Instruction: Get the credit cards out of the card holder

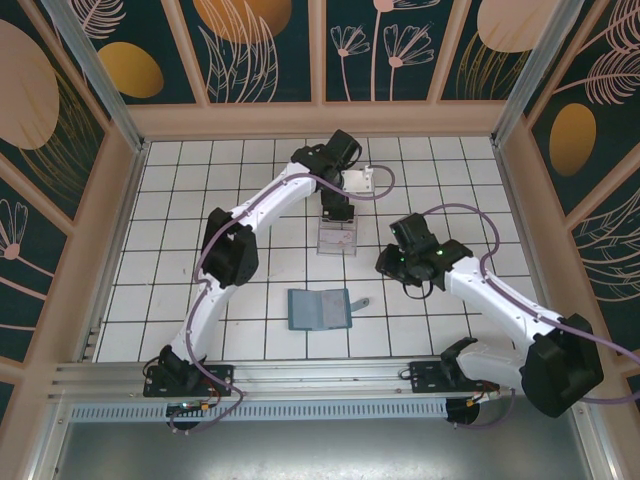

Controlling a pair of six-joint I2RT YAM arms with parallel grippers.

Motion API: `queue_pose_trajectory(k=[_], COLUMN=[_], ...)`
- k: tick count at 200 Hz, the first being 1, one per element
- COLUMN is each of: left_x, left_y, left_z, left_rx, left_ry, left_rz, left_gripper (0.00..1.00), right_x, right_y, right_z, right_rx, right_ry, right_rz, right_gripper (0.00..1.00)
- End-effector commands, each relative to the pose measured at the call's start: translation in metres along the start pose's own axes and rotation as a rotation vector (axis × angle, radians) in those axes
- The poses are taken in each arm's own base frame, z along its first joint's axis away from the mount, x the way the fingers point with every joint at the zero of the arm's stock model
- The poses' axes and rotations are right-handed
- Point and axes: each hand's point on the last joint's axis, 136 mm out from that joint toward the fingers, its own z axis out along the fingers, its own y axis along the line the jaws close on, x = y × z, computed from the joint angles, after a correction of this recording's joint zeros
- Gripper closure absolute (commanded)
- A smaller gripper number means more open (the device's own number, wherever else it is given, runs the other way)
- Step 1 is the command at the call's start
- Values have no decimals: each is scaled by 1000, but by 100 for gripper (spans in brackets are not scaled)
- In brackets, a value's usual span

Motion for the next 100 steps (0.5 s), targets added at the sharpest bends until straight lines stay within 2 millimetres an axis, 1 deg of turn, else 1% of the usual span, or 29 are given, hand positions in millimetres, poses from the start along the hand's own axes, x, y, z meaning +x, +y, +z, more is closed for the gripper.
queue_pose_trajectory(k=[1,25,37,45,50,61,75,83,90,100], left_x=[-21,-21,-14,-4,-1,6,10,14,19,18], left_y=[22,26,37,47,49,42,38,39,41,34], left_z=[-39,-51,-56,-62,-66,-69,-80,-88,-98,-107], left_rx=[-77,-111,-184,-250,-270,-261,-256,-272,-296,-271], left_ry=[-131,-181,-178,-163,-161,-161,-186,-202,-218,-260], left_rz=[-173,-371,-506,-607,-662,-742,-854,-928,-1009,-1065], left_gripper=[54,53,53,54,54,55,57,60,60,60], right_x=[3,10,14,17,18,22,27,30,32,35], right_y=[7,14,17,17,18,19,19,20,21,23], right_z=[8,15,18,20,22,25,30,32,34,35], right_rx=[-37,-58,-64,-59,-57,-57,-56,-55,-55,-56], right_ry=[23,64,83,92,96,109,132,140,144,150], right_rz=[-27,-60,-78,-86,-90,-100,-108,-116,-123,-132], right_gripper=[66,66,66,66,66,66,66,66,66,66])
